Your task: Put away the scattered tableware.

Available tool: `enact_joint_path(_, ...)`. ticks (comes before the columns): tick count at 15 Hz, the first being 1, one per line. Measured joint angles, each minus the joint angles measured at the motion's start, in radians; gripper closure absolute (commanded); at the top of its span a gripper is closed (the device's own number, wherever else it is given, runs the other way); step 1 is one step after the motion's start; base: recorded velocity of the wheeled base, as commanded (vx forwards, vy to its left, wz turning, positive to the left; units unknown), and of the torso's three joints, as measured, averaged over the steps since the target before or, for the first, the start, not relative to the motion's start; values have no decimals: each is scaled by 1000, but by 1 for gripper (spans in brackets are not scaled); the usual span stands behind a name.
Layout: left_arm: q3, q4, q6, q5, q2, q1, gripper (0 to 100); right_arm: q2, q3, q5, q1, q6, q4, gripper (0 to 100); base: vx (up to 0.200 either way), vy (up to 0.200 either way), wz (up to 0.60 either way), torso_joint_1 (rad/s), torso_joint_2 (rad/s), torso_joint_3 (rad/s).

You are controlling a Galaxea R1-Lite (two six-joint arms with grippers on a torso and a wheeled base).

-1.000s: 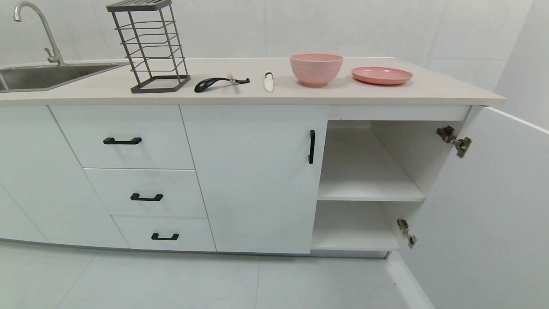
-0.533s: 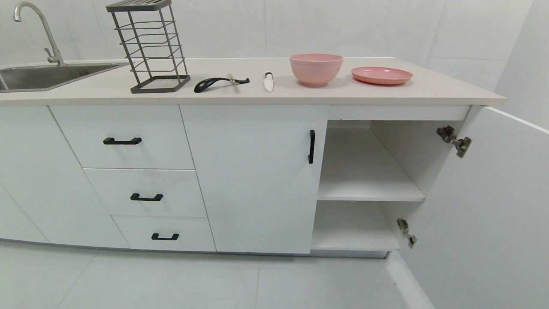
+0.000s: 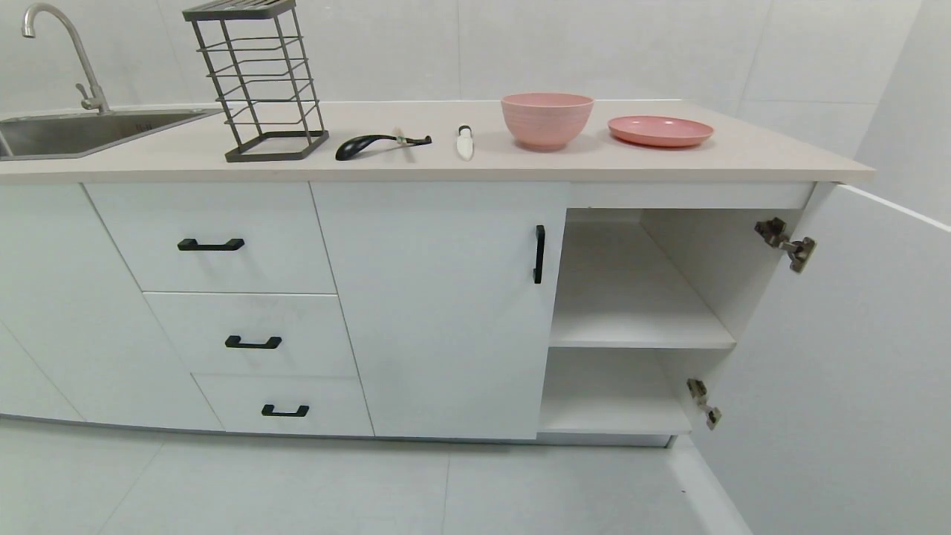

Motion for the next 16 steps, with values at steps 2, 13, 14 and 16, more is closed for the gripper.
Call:
enact_joint_path(2, 0, 1, 0, 0, 0, 0, 0, 0, 0, 0, 0, -1, 0, 0, 0, 0, -600, 5, 5, 0)
enact_joint_path(13, 0, 1, -1, 2, 1, 0, 0, 0, 0, 1, 0, -3, 0, 0, 109, -91, 0, 2, 2, 0)
enact_joint_path(14, 0, 0, -1, 2, 1, 0, 0, 0, 0, 0, 0, -2, 0, 0, 200, 0, 0, 2, 7, 2)
enact_joint_path(16, 0, 1, -1, 2, 1, 0, 0, 0, 0, 1, 0, -2, -1, 0, 200, 200, 0, 2, -2, 2)
